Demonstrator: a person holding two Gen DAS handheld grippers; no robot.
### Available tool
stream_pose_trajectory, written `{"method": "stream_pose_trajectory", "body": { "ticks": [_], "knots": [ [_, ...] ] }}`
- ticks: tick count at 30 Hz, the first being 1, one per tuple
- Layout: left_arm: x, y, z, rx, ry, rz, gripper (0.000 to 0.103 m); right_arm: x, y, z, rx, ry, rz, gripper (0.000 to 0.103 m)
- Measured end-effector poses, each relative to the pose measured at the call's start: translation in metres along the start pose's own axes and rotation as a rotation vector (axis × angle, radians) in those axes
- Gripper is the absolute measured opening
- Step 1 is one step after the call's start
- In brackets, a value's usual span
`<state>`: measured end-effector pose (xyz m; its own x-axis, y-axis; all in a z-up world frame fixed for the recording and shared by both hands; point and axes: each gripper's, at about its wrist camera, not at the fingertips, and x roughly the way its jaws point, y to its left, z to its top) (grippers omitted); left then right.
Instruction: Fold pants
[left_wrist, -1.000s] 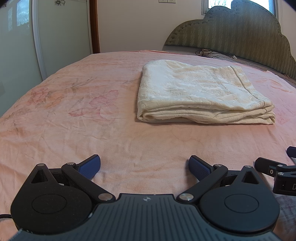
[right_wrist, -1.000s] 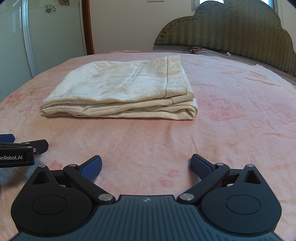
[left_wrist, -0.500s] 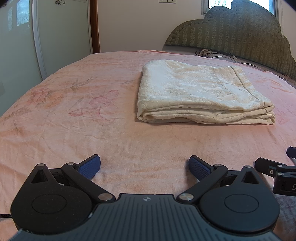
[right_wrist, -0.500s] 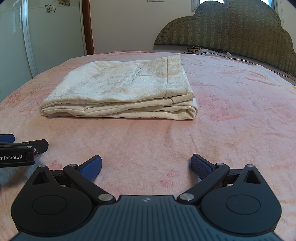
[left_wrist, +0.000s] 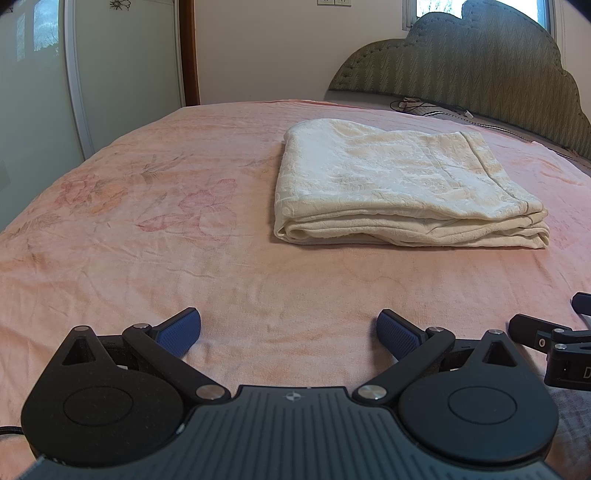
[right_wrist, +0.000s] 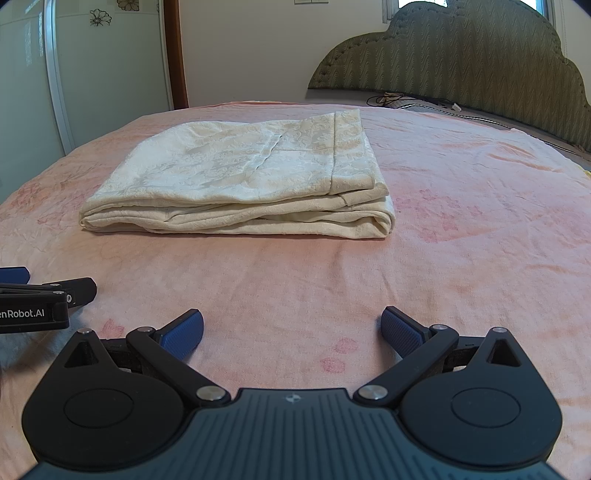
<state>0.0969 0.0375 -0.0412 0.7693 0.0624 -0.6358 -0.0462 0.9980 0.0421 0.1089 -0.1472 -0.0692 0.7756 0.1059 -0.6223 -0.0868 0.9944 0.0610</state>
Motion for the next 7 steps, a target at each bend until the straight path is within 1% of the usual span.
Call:
{"method": "stream_pose_trajectory", "body": {
  "ticks": [7],
  "knots": [
    [0.0,0.0004,-0.0001,0.0,0.0,0.0,0.103,-0.0001,0.0,0.0,0.0,0.0,0.0,0.103]
  ]
}}
